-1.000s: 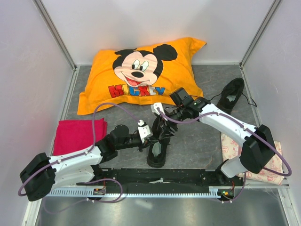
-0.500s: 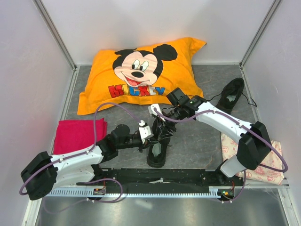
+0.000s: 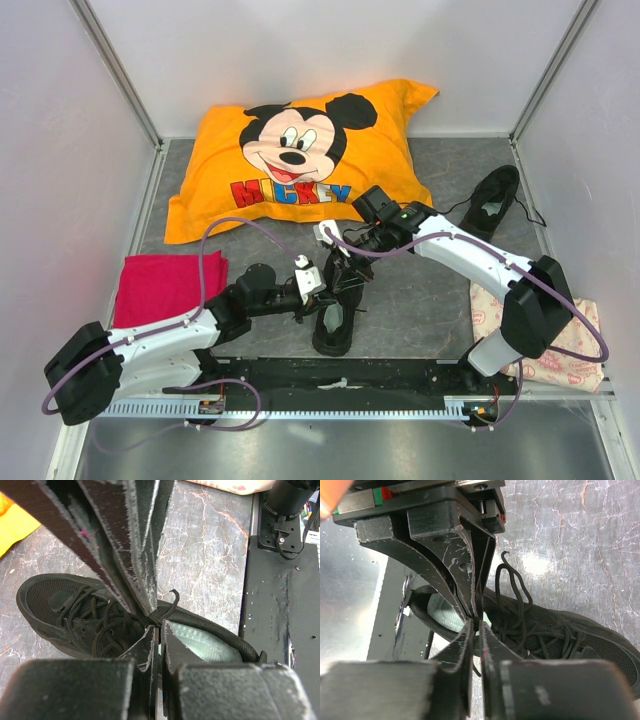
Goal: Tie the shoes
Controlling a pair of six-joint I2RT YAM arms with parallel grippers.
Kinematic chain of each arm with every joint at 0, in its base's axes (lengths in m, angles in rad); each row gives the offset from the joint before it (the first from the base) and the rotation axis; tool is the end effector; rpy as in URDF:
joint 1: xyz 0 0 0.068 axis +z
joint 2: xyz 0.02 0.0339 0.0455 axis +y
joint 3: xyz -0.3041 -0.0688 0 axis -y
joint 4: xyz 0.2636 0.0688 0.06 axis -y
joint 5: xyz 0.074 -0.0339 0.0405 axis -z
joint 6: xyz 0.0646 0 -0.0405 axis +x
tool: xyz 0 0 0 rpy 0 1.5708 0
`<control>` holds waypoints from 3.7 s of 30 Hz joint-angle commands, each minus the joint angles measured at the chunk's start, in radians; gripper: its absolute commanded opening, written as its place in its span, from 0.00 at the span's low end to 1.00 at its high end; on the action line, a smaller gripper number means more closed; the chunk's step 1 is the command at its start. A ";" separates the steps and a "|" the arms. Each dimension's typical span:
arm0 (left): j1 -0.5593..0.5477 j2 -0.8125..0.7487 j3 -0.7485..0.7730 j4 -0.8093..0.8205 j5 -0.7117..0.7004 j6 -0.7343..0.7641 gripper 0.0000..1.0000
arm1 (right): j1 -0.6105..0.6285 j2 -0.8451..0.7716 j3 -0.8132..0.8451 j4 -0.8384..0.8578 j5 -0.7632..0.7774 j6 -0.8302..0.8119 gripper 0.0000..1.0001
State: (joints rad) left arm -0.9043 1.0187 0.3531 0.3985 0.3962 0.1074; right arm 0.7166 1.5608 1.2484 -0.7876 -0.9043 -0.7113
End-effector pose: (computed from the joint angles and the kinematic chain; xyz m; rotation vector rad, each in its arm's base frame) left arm 0.1249 -0.1991 0.2216 1.1723 1.5172 -0.9118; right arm 0.2215 0.2602 0.2921 -1.8080 1.6538 1.1837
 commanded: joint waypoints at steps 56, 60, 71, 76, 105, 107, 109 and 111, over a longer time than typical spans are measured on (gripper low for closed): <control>0.025 -0.029 0.060 -0.066 -0.013 0.098 0.02 | -0.108 -0.078 -0.104 0.260 0.178 0.582 0.45; 0.025 -0.014 0.075 -0.085 -0.008 0.112 0.02 | -0.111 -0.044 -0.099 0.231 0.188 0.619 0.45; 0.025 0.001 0.092 -0.125 -0.017 0.135 0.02 | -0.111 0.051 -0.069 0.235 0.165 0.671 0.43; 0.025 0.003 0.106 -0.141 -0.031 0.135 0.01 | -0.111 0.067 -0.061 0.231 0.104 0.679 0.36; 0.042 0.058 0.193 -0.293 -0.071 0.097 0.02 | -0.114 -0.019 -0.095 0.291 0.081 0.708 0.00; 0.045 0.066 0.199 -0.300 -0.071 0.092 0.01 | -0.114 -0.027 -0.101 0.292 0.074 0.708 0.00; 0.050 0.075 0.208 -0.308 -0.071 0.084 0.02 | -0.115 -0.033 -0.110 0.297 0.071 0.708 0.00; 0.051 0.084 0.221 -0.314 -0.071 0.072 0.02 | -0.114 -0.036 -0.116 0.300 0.065 0.708 0.00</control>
State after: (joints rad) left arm -0.8642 1.0801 0.5240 0.1051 0.3389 0.2031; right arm 0.6044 1.5620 1.1492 -0.5259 -0.8127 -0.0105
